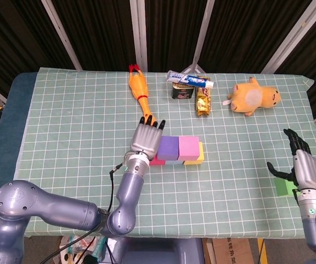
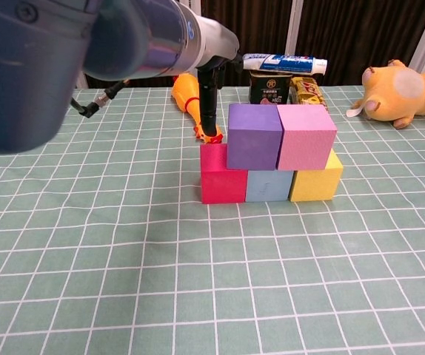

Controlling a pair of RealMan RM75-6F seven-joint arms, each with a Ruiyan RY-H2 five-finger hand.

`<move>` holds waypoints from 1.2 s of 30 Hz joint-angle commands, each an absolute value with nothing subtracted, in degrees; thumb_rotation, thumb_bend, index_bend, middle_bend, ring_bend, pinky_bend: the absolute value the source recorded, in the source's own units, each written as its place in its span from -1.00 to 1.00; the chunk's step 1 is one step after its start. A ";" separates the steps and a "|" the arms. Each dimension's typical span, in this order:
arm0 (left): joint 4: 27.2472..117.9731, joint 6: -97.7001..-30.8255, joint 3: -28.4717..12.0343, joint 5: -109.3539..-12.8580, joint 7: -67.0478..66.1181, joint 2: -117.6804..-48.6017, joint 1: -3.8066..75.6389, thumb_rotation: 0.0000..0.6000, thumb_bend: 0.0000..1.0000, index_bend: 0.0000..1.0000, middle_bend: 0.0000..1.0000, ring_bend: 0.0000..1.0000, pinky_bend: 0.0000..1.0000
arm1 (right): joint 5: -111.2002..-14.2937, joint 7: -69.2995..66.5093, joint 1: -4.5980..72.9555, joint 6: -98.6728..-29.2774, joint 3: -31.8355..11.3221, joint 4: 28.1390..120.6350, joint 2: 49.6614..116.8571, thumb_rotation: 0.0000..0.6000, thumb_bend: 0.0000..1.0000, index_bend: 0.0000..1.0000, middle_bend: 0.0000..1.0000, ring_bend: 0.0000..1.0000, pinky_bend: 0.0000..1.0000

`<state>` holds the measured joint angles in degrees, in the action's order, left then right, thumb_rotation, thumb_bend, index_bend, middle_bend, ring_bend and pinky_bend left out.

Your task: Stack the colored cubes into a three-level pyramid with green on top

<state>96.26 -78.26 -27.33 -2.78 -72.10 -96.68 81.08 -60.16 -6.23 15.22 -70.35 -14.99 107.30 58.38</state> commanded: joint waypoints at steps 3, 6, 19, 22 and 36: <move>94.57 -77.49 -26.53 -3.74 -71.56 -97.11 81.06 1.00 -0.67 -1.00 -0.67 -0.94 -0.80 | -60.11 -6.32 15.25 -70.26 -15.01 107.21 58.45 1.00 -0.36 -1.00 -1.00 -1.00 -1.00; 93.38 -76.90 -26.45 -4.05 -71.04 -97.78 81.21 1.00 -0.67 -1.00 -0.67 -0.94 -0.80 | -60.12 -6.36 15.26 -70.17 -14.98 107.17 58.47 1.00 -0.36 -1.00 -1.00 -1.00 -1.00; 90.22 -75.59 -26.26 -5.22 -70.75 -100.26 82.58 1.00 -0.59 -1.00 -0.67 -0.94 -0.80 | -60.06 -6.87 15.17 -70.18 -15.14 107.05 58.44 1.00 -0.36 -1.00 -1.00 -1.00 -1.00; 89.96 -75.59 -26.07 -5.34 -70.95 -100.58 82.73 1.00 -0.59 -1.00 -0.67 -0.94 -0.80 | -60.13 -6.99 15.14 -70.16 -15.14 107.04 58.43 1.00 -0.36 -1.00 -1.00 -1.00 -1.00; 89.87 -75.54 -26.31 -5.70 -71.00 -101.24 83.03 1.00 -0.59 -1.00 -0.67 -0.94 -0.80 | -60.22 -6.90 15.11 -70.21 -15.09 107.17 58.52 1.00 -0.36 -1.00 -1.00 -1.00 -1.00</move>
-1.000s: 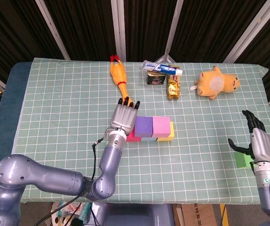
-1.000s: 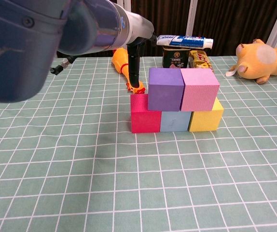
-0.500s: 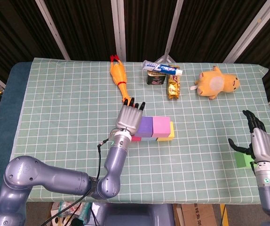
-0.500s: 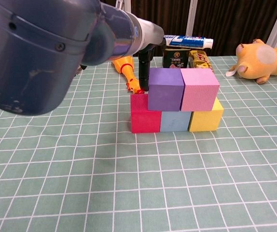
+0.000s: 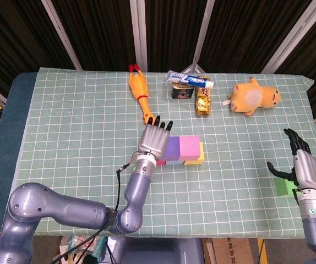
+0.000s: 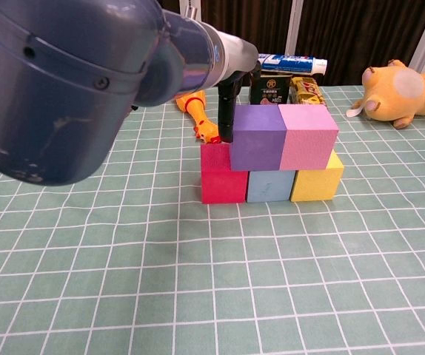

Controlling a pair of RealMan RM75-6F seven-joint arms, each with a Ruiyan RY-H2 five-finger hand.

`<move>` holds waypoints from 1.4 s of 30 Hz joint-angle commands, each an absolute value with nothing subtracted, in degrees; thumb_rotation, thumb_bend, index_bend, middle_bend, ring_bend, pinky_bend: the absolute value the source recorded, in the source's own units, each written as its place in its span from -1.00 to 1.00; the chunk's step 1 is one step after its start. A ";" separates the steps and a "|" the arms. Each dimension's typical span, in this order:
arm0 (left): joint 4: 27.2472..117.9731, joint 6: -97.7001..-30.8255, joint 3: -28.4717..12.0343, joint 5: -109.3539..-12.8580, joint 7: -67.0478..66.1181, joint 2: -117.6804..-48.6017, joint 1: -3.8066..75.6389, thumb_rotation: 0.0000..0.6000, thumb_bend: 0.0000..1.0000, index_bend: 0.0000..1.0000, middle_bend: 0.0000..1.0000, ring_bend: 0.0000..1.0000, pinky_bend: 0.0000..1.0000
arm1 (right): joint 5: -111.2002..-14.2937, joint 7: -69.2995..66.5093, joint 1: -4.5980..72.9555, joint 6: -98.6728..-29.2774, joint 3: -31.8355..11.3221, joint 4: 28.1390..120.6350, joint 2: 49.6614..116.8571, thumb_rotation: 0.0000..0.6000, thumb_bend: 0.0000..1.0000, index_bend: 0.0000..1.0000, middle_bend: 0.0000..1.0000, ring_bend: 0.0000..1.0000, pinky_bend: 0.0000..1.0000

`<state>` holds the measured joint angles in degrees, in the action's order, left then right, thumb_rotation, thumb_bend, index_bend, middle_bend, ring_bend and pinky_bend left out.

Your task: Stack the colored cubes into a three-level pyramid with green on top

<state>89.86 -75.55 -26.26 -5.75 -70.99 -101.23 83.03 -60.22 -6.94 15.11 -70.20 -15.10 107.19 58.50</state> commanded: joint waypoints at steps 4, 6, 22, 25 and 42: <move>89.95 -75.54 -26.38 -5.61 -71.07 -101.15 82.99 1.00 -0.59 -1.00 -0.67 -0.94 -0.80 | -60.21 -6.84 15.13 -70.16 -15.05 107.15 58.57 1.00 -0.36 -1.00 -1.00 -1.00 -1.00; 90.05 -75.55 -26.41 -5.53 -71.09 -101.01 82.90 1.00 -0.59 -1.00 -0.67 -0.94 -0.80 | -60.19 -6.81 15.13 -70.19 -15.06 107.10 58.58 1.00 -0.36 -1.00 -1.00 -1.00 -1.00; 97.14 -77.18 -26.17 -6.81 -68.86 -95.85 79.39 1.00 -0.59 -1.00 -0.68 -0.94 -0.80 | -60.18 -6.32 15.18 -70.03 -14.87 106.85 58.55 1.00 -0.36 -1.00 -1.00 -1.00 -1.00; 100.24 -78.04 -25.93 -8.17 -67.31 -93.52 77.70 1.00 -0.59 -1.00 -0.68 -0.94 -0.80 | -60.00 -5.91 15.22 -70.00 -14.82 106.65 58.50 1.00 -0.36 -1.00 -1.00 -1.00 -1.00; 117.45 -81.44 -17.00 -23.63 -54.49 -75.47 61.96 1.00 -0.59 -1.00 -0.77 -0.94 -0.80 | -60.45 -1.91 15.10 -71.65 -13.98 107.89 58.60 1.00 -0.36 -1.00 -1.00 -1.00 -1.00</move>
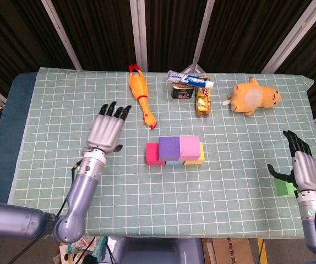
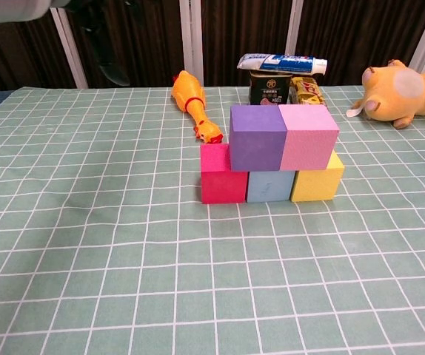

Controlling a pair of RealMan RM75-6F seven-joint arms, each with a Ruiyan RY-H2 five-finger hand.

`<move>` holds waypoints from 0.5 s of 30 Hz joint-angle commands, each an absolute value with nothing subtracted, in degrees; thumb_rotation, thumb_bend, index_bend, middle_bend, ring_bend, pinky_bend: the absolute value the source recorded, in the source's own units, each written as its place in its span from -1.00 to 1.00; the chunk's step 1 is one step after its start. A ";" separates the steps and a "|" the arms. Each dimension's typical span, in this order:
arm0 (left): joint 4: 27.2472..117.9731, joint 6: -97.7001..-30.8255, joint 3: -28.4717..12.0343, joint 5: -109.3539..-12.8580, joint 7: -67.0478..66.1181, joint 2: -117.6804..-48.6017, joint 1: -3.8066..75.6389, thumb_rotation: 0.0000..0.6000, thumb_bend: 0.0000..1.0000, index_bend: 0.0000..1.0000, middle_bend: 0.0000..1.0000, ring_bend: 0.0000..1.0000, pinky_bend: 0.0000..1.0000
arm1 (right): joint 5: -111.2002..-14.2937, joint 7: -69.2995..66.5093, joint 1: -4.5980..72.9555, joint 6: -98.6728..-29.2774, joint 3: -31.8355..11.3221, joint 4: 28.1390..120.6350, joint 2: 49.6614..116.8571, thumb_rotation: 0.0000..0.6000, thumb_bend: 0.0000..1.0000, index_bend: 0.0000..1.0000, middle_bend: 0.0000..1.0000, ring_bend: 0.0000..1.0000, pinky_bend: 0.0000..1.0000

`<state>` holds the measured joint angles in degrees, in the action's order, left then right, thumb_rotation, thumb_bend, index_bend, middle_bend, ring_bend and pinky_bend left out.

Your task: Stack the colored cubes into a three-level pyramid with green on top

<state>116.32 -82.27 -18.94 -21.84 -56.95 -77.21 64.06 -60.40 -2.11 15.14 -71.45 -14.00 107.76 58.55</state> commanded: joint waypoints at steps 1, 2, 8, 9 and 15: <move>117.55 -80.96 -16.25 -24.32 -53.70 -75.09 61.23 1.00 -0.59 -1.00 -0.78 -0.94 -0.80 | -60.47 -1.82 15.06 -71.79 -13.97 107.94 58.63 1.00 -0.36 -1.00 -1.00 -1.00 -1.00; 117.58 -80.53 -15.26 -24.86 -53.24 -74.86 60.55 1.00 -0.59 -1.00 -0.79 -0.94 -0.80 | -60.50 -1.73 15.04 -71.89 -13.96 108.00 58.65 1.00 -0.36 -1.00 -1.00 -1.00 -1.00; 115.79 -77.24 -10.26 -26.27 -52.04 -75.82 58.21 1.00 -0.57 -1.00 -0.80 -0.94 -0.78 | -60.18 -1.42 15.09 -71.85 -13.90 107.65 58.96 1.00 -0.36 -1.00 -1.00 -1.00 -1.00; 115.18 -76.62 -9.33 -26.14 -52.29 -76.43 58.05 1.00 -0.57 -1.00 -0.79 -0.94 -0.78 | -60.12 -1.47 15.11 -71.80 -13.92 107.56 59.03 1.00 -0.36 -1.00 -1.00 -1.00 -1.00; 112.36 -74.57 -6.53 -25.52 -53.57 -80.41 57.94 1.00 -0.57 -1.00 -0.76 -0.93 -0.77 | -59.81 -1.77 15.20 -71.51 -14.03 107.03 59.24 1.00 -0.37 -1.00 -1.00 -1.00 -1.00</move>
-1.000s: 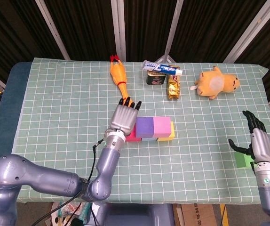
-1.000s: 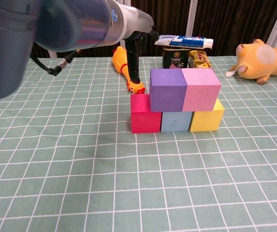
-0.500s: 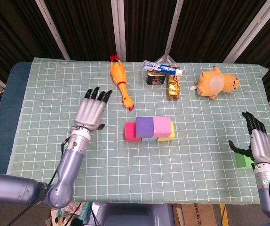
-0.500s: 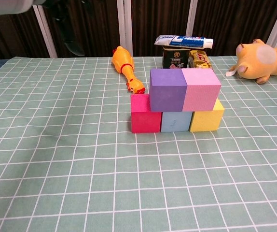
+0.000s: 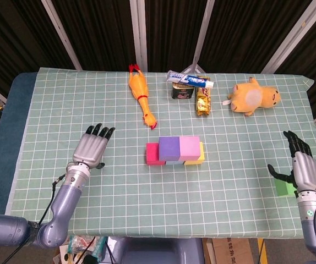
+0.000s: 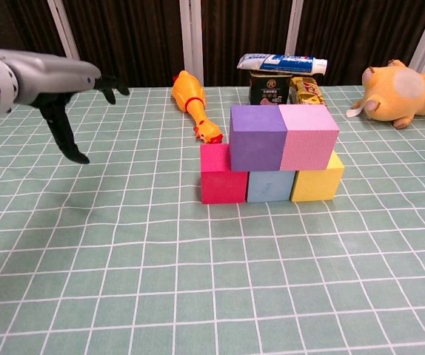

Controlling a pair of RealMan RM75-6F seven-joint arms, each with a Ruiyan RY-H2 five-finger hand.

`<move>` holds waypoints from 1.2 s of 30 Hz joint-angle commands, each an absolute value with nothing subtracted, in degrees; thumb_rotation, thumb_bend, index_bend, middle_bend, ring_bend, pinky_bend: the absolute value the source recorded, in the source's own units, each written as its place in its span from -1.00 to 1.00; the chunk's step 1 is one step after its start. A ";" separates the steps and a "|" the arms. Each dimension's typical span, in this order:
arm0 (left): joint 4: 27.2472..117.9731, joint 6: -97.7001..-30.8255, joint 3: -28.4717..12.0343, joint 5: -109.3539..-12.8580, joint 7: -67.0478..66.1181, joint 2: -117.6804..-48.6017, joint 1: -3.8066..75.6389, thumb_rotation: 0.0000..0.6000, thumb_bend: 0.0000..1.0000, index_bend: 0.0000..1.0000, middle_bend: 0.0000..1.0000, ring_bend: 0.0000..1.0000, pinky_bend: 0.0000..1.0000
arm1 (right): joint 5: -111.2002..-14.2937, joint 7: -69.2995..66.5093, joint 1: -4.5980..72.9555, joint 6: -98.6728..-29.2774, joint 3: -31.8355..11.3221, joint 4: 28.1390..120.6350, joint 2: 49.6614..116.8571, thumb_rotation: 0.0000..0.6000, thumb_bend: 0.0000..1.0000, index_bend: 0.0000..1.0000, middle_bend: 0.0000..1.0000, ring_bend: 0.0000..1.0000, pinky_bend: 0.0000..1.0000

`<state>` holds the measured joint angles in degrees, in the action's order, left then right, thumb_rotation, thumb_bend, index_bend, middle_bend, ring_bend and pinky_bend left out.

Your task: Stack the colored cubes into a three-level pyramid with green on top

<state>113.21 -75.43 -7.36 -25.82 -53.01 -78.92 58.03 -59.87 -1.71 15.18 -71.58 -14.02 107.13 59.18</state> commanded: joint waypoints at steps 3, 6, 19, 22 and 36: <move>111.27 -74.22 -5.89 -25.26 -54.38 -82.54 58.19 1.00 -0.57 -1.00 -0.73 -0.93 -0.76 | -59.76 -1.92 15.24 -71.30 -14.02 106.93 59.35 1.00 -0.36 -1.00 -1.00 -1.00 -1.00; 110.44 -74.12 -5.63 -24.68 -55.24 -84.08 58.47 1.00 -0.56 -1.00 -0.73 -0.91 -0.74 | -59.80 -2.07 15.23 -71.16 -13.96 106.80 59.41 1.00 -0.36 -1.00 -1.00 -1.00 -1.00; 106.61 -72.91 -6.71 -21.72 -57.29 -90.22 60.02 1.00 -0.56 -1.00 -0.75 -0.90 -0.73 | -60.18 -2.72 15.07 -71.29 -14.09 106.69 59.46 1.00 -0.36 -1.00 -1.00 -1.00 -1.00; 105.90 -72.64 -7.35 -21.51 -57.54 -91.19 60.51 1.00 -0.56 -1.00 -0.77 -0.90 -0.73 | -60.31 -2.76 15.02 -71.37 -14.04 106.69 59.55 1.00 -0.36 -1.00 -1.00 -1.00 -1.00; 102.77 -71.63 -10.58 -18.42 -59.82 -95.67 63.75 1.00 -0.56 -1.00 -0.80 -0.90 -0.72 | -60.40 -3.40 14.87 -71.47 -14.22 106.45 59.72 1.00 -0.36 -1.00 -1.00 -1.00 -1.00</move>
